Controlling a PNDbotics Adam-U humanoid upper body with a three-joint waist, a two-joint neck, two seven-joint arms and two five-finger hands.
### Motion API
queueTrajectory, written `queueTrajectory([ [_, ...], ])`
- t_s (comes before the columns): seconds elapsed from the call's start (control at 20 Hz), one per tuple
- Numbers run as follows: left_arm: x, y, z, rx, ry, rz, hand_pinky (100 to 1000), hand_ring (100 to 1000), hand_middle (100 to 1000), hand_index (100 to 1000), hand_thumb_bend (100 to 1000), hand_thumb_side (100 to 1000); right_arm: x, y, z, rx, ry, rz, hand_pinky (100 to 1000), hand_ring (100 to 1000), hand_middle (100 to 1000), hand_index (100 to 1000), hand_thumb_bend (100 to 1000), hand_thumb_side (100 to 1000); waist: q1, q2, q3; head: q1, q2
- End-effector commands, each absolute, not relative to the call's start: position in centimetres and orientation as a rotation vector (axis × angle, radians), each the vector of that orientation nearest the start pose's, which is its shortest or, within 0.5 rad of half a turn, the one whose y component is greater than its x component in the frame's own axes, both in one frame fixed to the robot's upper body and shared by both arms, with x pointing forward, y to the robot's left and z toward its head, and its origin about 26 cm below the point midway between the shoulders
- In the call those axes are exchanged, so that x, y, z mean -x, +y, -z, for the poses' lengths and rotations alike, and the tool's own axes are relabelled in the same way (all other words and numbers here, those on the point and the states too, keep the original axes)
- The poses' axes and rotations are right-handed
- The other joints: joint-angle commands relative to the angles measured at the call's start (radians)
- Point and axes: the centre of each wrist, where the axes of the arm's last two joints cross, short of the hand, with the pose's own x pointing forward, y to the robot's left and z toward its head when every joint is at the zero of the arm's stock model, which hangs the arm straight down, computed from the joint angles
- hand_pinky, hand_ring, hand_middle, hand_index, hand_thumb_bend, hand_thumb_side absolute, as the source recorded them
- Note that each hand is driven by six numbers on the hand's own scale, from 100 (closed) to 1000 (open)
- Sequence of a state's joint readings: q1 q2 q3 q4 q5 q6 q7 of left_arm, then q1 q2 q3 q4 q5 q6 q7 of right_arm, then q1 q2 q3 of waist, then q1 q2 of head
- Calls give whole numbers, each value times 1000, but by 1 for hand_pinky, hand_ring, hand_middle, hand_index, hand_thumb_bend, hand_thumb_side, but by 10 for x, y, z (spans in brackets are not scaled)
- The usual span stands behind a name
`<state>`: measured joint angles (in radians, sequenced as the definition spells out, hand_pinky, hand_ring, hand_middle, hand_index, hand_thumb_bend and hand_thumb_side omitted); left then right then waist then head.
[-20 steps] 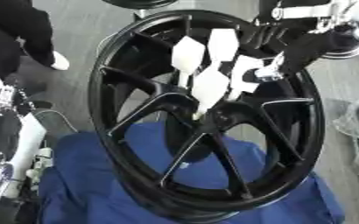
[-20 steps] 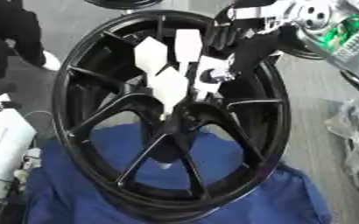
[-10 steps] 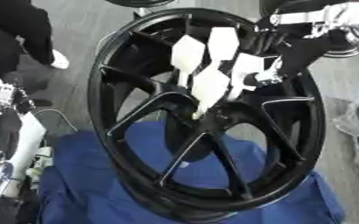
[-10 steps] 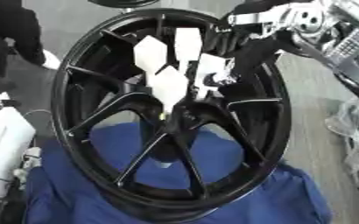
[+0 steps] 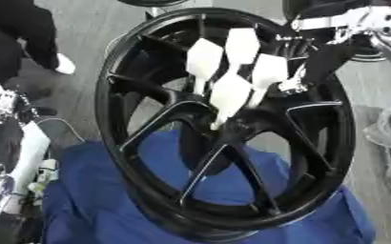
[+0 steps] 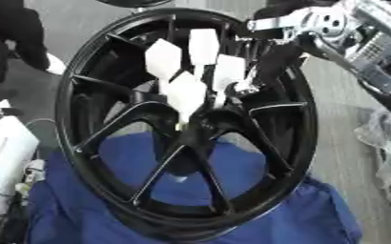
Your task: Pull the pin out of the wheel hub.
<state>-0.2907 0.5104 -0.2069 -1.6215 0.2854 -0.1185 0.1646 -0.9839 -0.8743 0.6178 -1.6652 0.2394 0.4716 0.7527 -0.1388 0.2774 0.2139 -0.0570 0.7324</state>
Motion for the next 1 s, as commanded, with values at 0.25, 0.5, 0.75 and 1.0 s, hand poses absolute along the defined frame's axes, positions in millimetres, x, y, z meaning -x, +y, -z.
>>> queueTrajectory([
  [0.25, -337, 289, -118, -83, -1974, 302, 628, 806, 666, 696, 147, 903, -359, -215, -321, 563, -1238, -1520, 737, 628, 440, 550, 272, 279, 9, -15, -1, 1, 3],
  [0.5, -337, 289, -118, -86, -1969, 303, 627, 806, 665, 696, 146, 906, -356, -217, -323, 566, -1315, -1429, 710, 579, 400, 506, 167, 233, 8, -17, -2, 1, 2],
  [0.75, -337, 289, -117, -89, -1964, 305, 627, 806, 664, 695, 146, 906, -352, -224, -328, 573, -1369, -1374, 696, 557, 380, 475, 111, 228, 7, -19, -2, 1, 3],
  [1.0, -337, 290, -117, -90, -1960, 305, 626, 805, 662, 693, 144, 906, -348, -231, -332, 576, -1407, -1321, 675, 534, 373, 433, 129, 176, 8, -21, -3, 0, -2],
])
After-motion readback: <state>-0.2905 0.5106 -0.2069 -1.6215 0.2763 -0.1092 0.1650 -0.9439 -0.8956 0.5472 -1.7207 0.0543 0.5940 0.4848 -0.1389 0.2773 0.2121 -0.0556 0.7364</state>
